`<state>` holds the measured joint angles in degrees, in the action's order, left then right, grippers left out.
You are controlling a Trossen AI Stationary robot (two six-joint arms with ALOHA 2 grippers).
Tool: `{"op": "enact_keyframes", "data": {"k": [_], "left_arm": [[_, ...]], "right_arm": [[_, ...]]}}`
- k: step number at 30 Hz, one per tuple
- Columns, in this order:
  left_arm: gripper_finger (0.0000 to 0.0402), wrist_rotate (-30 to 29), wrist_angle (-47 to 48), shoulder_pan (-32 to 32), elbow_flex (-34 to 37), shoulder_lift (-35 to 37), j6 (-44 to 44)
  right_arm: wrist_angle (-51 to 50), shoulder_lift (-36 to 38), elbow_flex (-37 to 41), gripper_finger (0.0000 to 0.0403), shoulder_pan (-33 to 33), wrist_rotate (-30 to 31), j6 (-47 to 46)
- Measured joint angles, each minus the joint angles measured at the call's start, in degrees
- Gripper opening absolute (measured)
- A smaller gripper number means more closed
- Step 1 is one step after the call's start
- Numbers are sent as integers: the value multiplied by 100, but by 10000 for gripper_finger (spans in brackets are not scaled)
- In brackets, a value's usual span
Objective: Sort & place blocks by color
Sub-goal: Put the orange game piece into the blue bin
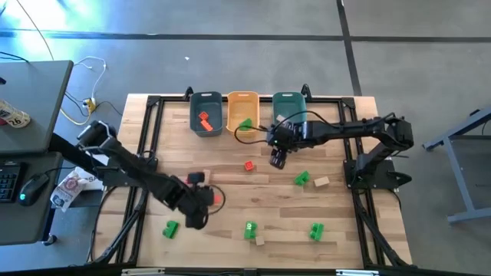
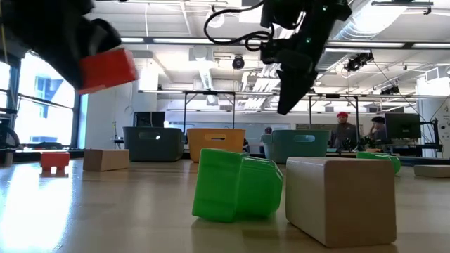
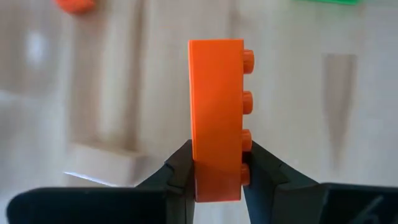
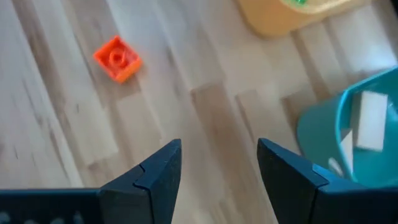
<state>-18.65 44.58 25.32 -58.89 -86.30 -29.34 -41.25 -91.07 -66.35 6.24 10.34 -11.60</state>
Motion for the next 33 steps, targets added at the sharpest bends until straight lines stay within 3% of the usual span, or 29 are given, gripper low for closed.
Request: {"op": "enact_keyframes", "data": {"k": [10,20,33], "left_arm": [[72,-649,234,-1182,7,559,1373],[73,-652,156,-2684,4,616,2747],[72,-599,1,-4478,4,585,3212]], "right_arm": [[-364,0,0,197,-232,10,-12],[-361,0,0,197,-212,193,-97],[-1213,0,0,197,-217,-14,-94]]}}
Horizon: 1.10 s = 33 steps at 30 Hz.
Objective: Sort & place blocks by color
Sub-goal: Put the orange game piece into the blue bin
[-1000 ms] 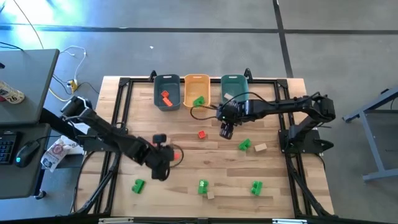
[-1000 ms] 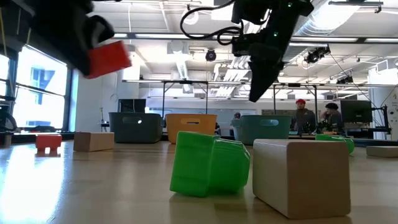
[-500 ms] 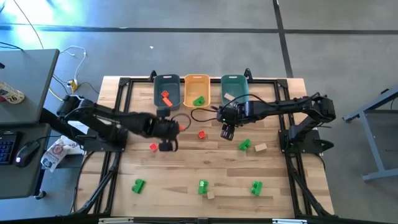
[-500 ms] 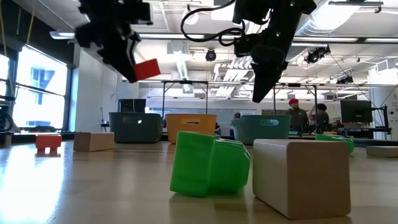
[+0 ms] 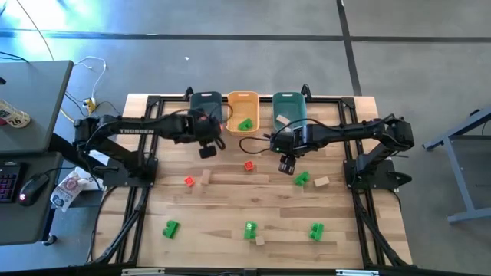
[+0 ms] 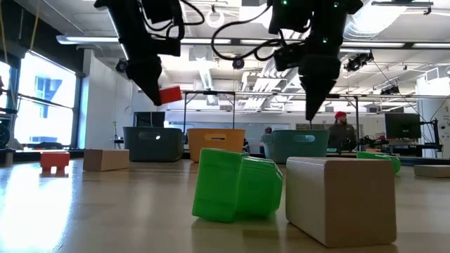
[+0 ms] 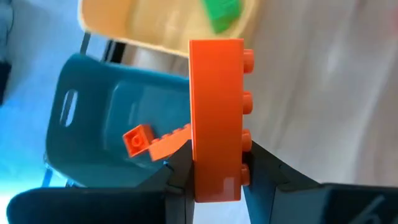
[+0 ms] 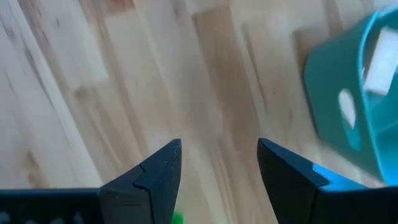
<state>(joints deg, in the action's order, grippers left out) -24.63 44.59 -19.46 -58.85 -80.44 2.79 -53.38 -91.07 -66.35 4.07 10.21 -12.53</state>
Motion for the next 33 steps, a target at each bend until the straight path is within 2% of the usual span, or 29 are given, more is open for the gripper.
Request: {"op": "enact_keyframes", "data": {"k": [5,12,17,20,33], "left_arm": [[72,274,3,-590,0,0,-42],[71,722,-1,-1331,0,0,-394],[71,1212,-24,-1769,0,-26,-326],[71,1454,-82,-1977,0,-146,-405],[72,1729,-158,-2367,0,-679,-186]], "right_arm": [[-472,0,0,197,-9,-284,-2],[-673,0,181,197,-167,-268,-80],[-720,0,423,197,-333,-19,-152],[-728,0,492,197,-404,-69,-136],[-799,0,542,197,-884,-726,1156]]}}
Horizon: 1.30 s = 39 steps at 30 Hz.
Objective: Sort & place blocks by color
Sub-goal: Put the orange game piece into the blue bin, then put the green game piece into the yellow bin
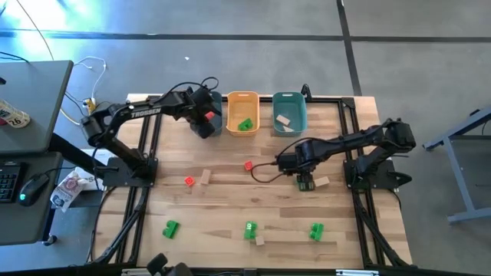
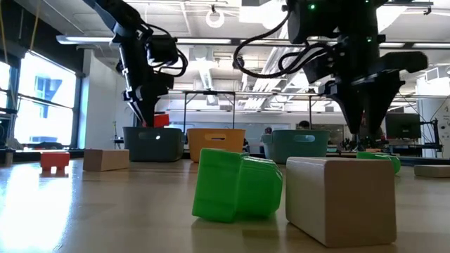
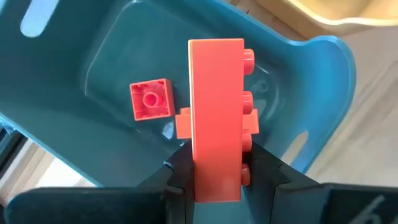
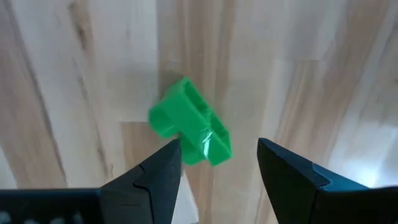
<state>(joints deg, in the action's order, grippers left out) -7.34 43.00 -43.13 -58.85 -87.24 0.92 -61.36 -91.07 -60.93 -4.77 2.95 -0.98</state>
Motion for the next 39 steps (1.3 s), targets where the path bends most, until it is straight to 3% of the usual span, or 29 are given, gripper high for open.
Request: {"op": "enact_keyframes", "data": {"k": [25,39], "left_arm": [[92,248,-188,-127,0,-166,241],[163,246,-184,-105,0,-166,75]], "right_arm": [[-17,0,0,197,-955,542,-17],[-14,0,0,197,-953,530,144]]}}
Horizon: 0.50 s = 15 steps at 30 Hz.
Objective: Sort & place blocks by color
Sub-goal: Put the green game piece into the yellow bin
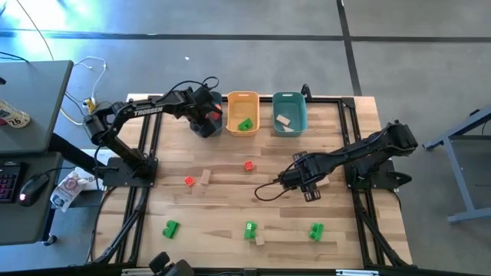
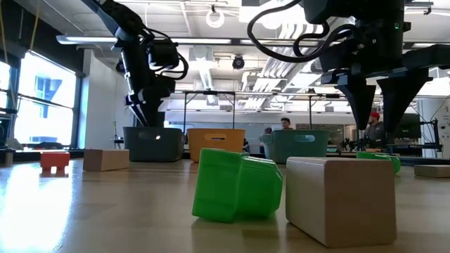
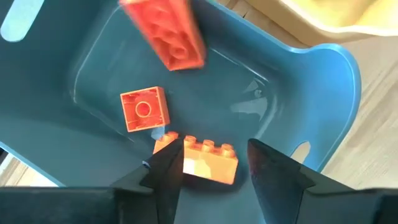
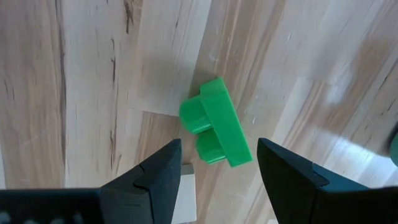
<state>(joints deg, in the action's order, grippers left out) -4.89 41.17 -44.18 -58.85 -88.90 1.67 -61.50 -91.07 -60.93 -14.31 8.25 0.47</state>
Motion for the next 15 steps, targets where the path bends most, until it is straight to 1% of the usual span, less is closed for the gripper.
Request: {"op": "enact_keyframes", "data": {"k": [4,11,15], "left_arm": [[177,5,6,0,0,0,-133],[177,681,119,36,-34,183,-107],[177,680,271,127,-159,351,-105]], "right_arm": [[9,0,0,197,0,-17,0],[88,-4,-2,197,0,-18,151],[99,-4,-2,197,0,-39,164]]}}
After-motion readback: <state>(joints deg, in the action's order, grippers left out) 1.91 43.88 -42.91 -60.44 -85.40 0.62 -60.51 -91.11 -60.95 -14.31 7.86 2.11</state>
